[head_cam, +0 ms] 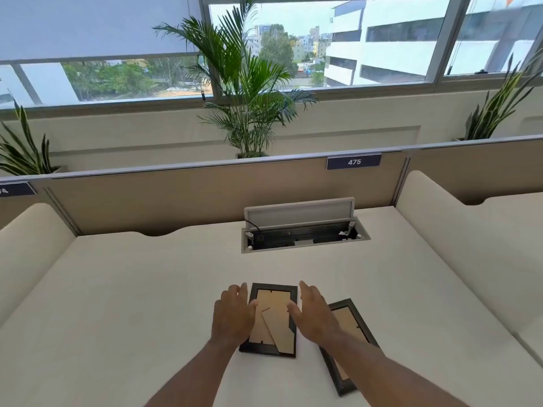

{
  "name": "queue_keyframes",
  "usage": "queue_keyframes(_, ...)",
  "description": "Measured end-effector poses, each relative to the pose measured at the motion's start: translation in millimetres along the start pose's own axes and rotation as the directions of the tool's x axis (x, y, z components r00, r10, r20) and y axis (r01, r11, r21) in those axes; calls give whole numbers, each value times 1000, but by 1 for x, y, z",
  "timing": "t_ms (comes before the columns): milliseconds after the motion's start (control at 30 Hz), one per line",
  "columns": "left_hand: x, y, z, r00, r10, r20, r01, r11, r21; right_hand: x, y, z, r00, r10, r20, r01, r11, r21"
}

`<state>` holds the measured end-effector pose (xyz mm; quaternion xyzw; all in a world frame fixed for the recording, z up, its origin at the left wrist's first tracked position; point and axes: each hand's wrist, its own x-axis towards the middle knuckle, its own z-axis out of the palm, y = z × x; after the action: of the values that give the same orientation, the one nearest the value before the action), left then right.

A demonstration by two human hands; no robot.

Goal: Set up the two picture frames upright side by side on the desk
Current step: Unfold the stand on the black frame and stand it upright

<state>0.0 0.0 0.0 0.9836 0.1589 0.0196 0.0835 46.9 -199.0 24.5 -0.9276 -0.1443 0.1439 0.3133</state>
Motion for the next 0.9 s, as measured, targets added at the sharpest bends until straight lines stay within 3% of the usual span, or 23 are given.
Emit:
queue_keyframes(167,-8,-3,13,982,-157,107,160,987,-23,0,9,16,986,126,114,-120,991,-58)
queue_keyframes(300,-11,-2,21,957,-242,163,262,958,-115,-3,15,32,983,158,95,-154,987,-47)
queue_keyframes(633,-21,7,37,906,-281,317,365,898,-247,-5,20,52,957,238,168,-250,966,58)
queue_keyframes(767,-22,5,46,887,-313,340,445,778,-444,-8,21,50,951,249,183,-274,954,126)
queue_keyframes(900,-34,11,39,835,-344,429,547,438,-713,-15,26,48,955,234,184,-268,943,196)
